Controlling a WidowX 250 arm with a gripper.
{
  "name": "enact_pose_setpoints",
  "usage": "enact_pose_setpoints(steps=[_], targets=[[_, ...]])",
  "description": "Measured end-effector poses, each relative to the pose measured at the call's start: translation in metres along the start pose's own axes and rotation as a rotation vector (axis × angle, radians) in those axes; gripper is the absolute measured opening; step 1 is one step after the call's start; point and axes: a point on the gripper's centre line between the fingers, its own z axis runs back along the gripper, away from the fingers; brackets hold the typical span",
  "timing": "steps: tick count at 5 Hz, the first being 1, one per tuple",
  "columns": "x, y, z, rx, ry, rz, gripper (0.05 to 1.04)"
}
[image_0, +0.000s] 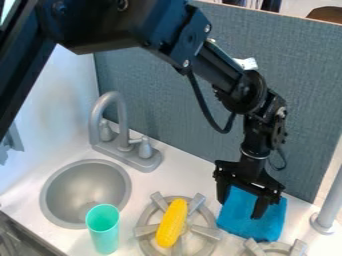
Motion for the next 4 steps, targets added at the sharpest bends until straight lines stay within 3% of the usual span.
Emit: enact_pose_setpoints(steps=[1, 2, 4], targets=[[-0.008, 0.003, -0.019, 0.014, 0.049, -0.003, 1.001], [0.001, 0.001, -0.018, 0.001, 0.001, -0.098, 1.000], [0.024, -0.005, -0.014, 0.027, -0.056, -0.137, 1.001]])
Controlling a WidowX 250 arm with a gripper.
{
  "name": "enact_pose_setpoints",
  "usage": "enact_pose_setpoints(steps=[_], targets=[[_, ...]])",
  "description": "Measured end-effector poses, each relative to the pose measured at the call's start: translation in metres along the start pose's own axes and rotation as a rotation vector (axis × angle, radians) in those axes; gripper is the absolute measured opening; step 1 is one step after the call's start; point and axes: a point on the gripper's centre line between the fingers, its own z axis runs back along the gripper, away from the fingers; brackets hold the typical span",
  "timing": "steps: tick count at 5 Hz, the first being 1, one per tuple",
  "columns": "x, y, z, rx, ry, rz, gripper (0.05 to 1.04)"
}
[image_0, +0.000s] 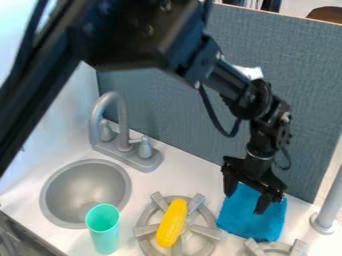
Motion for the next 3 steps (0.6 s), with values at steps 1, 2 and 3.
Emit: enact_pose_setpoints(steps=[1, 2, 3], targets=[[0.004, -0.012, -0.013, 0.020, 0.024, -0.035, 1.001], [0.002, -0.011, -0.028, 0.046, 0.072, -0.041, 1.000], [0.003, -0.010, -0.034, 0.061, 0.092, -0.029, 1.001]])
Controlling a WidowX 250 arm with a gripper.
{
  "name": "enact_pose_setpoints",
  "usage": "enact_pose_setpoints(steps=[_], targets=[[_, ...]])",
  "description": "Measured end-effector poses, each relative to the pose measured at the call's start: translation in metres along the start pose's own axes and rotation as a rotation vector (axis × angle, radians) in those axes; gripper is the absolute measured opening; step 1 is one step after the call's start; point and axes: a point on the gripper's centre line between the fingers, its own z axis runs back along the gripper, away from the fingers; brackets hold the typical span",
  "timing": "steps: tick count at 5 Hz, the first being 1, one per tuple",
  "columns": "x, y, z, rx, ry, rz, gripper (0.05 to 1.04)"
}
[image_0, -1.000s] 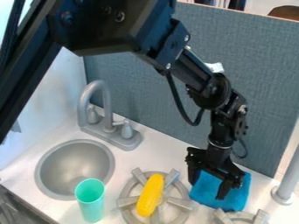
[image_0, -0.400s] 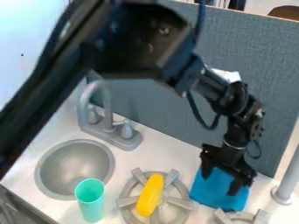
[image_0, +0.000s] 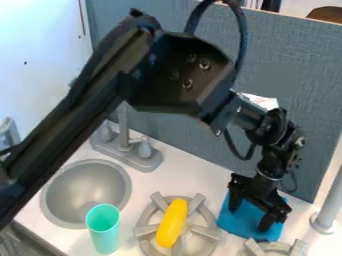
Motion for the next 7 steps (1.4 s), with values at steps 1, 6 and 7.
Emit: enact_pose_setpoints(steps=[1, 6, 7], targets=[[0.002, 0.002, -0.006, 0.018, 0.015, 0.007, 1.001], [0.015, 0.112, -0.017, 0.107, 0.050, 0.160, 1.001], [-0.012, 0.112, -0.003, 0.020, 0.159, 0.278, 1.001]])
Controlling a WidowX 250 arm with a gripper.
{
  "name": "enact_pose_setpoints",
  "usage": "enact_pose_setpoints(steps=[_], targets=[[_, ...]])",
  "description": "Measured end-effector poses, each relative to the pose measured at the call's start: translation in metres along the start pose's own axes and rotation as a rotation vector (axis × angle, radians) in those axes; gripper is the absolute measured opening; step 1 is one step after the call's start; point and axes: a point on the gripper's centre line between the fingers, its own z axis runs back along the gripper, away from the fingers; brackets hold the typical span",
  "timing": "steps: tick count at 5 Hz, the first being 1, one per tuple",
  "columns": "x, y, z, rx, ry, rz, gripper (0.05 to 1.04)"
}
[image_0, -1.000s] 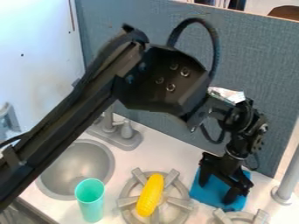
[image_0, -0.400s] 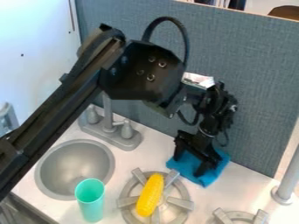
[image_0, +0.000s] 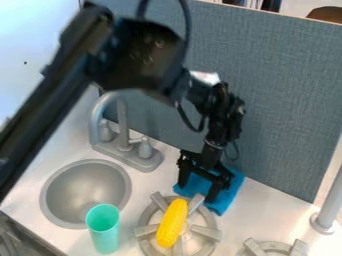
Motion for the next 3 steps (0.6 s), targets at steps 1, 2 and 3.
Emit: enact_pose_setpoints(steps=[1, 2, 3], targets=[[-0.005, 0.019, 0.025, -0.023, -0.018, 0.086, 1.001], [-0.003, 0.039, 0.017, -0.022, -0.028, 0.155, 1.001], [-0.011, 0.039, 0.025, -0.043, -0.050, 0.126, 1.001]])
